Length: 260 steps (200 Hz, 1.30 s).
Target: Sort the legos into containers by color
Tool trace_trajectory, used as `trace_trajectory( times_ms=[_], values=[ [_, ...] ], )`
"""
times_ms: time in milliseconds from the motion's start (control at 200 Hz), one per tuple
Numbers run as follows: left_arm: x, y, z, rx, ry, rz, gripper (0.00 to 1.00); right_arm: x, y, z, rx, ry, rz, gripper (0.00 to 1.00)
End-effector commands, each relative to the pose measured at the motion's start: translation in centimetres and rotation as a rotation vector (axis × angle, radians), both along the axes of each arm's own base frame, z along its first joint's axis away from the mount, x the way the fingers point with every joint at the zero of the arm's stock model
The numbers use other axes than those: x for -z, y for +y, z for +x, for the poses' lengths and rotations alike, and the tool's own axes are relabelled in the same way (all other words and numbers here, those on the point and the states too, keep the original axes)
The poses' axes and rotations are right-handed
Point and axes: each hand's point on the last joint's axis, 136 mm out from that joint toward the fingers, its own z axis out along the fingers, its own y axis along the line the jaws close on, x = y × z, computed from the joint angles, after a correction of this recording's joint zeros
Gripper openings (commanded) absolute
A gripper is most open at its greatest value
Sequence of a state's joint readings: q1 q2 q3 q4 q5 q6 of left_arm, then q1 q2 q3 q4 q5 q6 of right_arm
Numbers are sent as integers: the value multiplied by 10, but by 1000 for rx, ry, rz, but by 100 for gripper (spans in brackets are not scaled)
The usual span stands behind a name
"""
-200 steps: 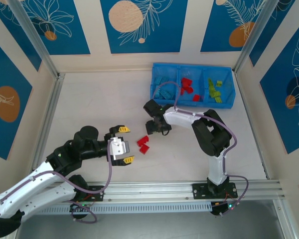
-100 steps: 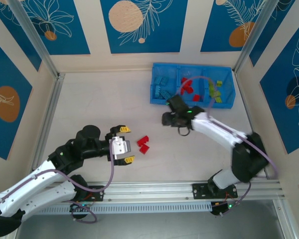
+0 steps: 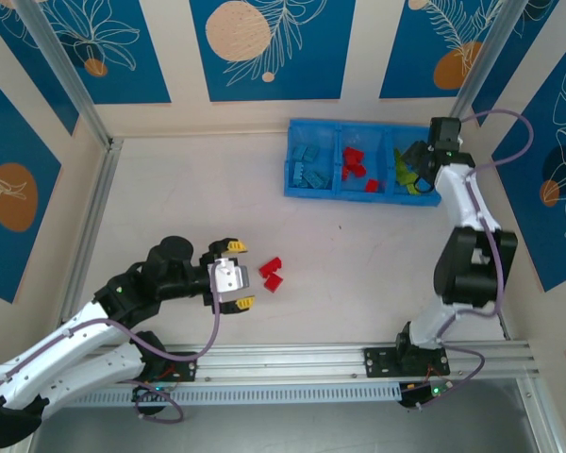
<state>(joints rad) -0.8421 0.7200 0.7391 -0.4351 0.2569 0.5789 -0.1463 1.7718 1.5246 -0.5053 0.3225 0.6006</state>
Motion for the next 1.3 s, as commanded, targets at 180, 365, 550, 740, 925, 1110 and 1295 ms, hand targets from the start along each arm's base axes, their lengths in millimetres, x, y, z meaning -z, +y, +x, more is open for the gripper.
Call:
trace_trajectory(
  times_ms=[180,365,550,740,925,1110,1295],
  values=[
    [12,3,5,-15,16,50,100,-5,-9,32,15,140,52,100],
    [14,2,5,-13,27,55,100,-34,27,9,-97,55,170,100],
    [11,2,11,-58,54,36,100,-62,91,-53,-274,-53,245,100],
    [10,2,33,-218,182,10,100,-73,164,-145,-526,-73,275,99],
    [2,6,68,-573,453,-24,100,-46,232,-241,-808,59,313,99],
    [44,-24,83,-664,703,22,99,3,247,-304,-892,272,317,98],
    [112,-55,108,-689,815,201,89,16,240,-323,-873,322,305,98]
  ],
)
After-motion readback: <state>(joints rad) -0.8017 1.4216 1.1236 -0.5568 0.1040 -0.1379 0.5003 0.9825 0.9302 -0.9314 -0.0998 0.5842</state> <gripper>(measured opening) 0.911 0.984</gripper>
